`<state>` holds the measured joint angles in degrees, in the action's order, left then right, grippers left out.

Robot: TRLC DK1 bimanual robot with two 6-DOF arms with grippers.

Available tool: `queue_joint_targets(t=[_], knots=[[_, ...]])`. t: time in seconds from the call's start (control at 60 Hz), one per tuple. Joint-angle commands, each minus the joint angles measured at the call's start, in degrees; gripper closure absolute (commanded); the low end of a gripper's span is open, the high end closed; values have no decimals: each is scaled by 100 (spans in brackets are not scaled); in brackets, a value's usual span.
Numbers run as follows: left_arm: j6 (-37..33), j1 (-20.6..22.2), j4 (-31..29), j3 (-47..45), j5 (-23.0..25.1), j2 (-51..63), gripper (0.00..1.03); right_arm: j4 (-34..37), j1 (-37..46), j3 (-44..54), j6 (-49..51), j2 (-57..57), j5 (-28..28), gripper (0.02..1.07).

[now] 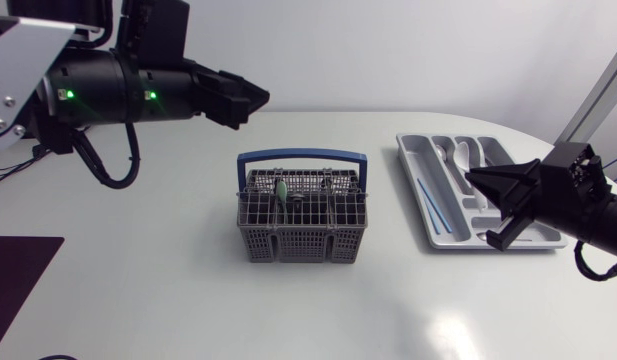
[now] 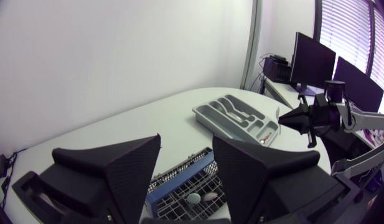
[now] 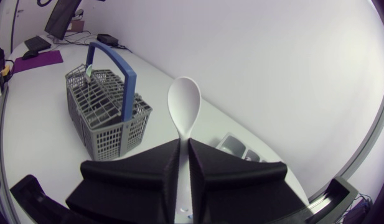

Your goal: Unload the cutlery basket into the drawer organizer.

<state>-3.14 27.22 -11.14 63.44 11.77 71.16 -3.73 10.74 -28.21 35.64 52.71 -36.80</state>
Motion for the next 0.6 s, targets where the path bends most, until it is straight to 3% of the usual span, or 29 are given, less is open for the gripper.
queue_joint_targets(t=[0.0, 0.233, 0.467, 0.583], knots=[[-266, 81, -266, 107, 45, 241, 45, 91, 481, -238, 541, 486, -390, 100], [-495, 178, -723, 125, 45, 417, 45, 715, 1519, -862, 2158, 1787, -1286, 100], [-600, 161, -1048, 125, 45, 549, 45, 2122, 2160, -1723, 4628, 3149, -1427, 100], [-600, 169, -1163, 116, 53, 557, 45, 2464, 2353, -1925, 5542, 3650, -1339, 100]])
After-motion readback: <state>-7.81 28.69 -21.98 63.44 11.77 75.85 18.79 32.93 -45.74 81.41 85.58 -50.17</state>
